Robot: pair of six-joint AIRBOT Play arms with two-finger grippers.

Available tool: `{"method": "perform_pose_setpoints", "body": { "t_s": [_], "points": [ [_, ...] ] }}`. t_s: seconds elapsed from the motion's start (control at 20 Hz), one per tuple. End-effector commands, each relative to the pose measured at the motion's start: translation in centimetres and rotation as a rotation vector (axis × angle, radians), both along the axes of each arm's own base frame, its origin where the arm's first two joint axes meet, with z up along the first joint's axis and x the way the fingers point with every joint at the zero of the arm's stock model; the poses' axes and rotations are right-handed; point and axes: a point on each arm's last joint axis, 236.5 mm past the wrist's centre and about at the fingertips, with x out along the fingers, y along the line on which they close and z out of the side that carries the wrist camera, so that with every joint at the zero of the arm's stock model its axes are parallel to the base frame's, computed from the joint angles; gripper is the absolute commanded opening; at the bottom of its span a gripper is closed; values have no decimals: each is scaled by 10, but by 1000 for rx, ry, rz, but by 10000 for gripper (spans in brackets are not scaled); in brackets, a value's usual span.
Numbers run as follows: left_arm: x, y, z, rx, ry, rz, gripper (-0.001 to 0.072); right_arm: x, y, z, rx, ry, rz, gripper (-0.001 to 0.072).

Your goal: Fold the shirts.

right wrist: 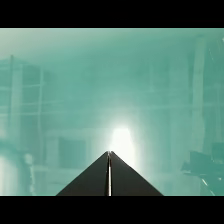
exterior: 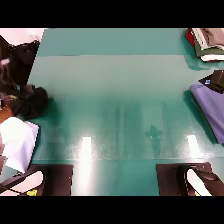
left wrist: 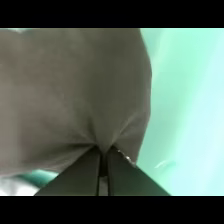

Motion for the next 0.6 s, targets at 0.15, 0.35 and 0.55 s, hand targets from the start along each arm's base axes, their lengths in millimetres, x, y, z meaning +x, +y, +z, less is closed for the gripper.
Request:
{"method": "perform_pose_setpoints", "body": {
  "t_s": [0.15,0.35,0.55],
  "points": [
    [-27,-171,195,-271,-325,-552,22,5,-1,4,4,-25,-10,26],
    [-81,-265,245,-317,-394,-856,22,7,-2,6,4,-38,-16,25],
    [-110,-336,228,-362,-338,-1044,22,7,-2,7,3,-40,-17,25]
  ]
}}
